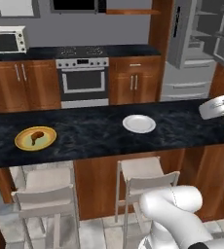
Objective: Transport the chicken drumstick and garlic to the fridge. Place the chicken drumstick on the rack containing meat and place the garlic on the rack containing the vegetable, ensuring meats and vegetables are on different racks.
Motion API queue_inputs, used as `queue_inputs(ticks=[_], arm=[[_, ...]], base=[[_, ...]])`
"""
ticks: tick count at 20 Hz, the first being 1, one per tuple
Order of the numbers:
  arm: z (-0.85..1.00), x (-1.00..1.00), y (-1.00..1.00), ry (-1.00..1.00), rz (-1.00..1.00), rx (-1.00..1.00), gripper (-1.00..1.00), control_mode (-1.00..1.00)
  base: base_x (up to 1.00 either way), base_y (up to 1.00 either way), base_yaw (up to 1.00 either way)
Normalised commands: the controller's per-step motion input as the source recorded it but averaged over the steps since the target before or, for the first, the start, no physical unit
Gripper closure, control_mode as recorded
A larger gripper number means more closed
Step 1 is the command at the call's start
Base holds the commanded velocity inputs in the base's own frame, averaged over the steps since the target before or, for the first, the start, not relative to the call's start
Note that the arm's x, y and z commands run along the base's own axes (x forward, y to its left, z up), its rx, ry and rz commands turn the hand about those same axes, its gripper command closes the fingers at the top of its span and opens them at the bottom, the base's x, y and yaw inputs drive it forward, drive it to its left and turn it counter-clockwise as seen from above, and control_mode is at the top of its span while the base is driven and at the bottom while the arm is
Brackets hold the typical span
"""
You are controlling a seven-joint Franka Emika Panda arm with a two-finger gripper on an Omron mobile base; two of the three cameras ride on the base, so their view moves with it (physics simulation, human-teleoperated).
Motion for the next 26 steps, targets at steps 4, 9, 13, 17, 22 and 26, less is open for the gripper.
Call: queue_inputs(ticks=[4, 9, 13, 17, 22, 26], arm=[[0.0, 0.0, 0.0, 0.0, 0.0, 0.0, -1.0, 1.0], [0.0, 0.0, 0.0, 0.0, 0.0, 0.0, -1.0, 1.0], [0.0, 0.0, 0.0, 0.0, 0.0, 0.0, -1.0, 1.0], [0.0, 0.0, 0.0, 0.0, 0.0, 0.0, -1.0, 1.0], [0.0, 0.0, 0.0, 0.0, 0.0, 0.0, -1.0, 1.0], [0.0, 0.0, 0.0, 0.0, 0.0, 0.0, -1.0, 1.0]], base=[[0.1, 1.0, 0.0], [0.06, 1.0, 0.0], [0.01, 1.0, -0.05], [0.09, 1.0, -0.15], [0.5, 0.82, -0.23], [0.81, 0.26, -0.05]])
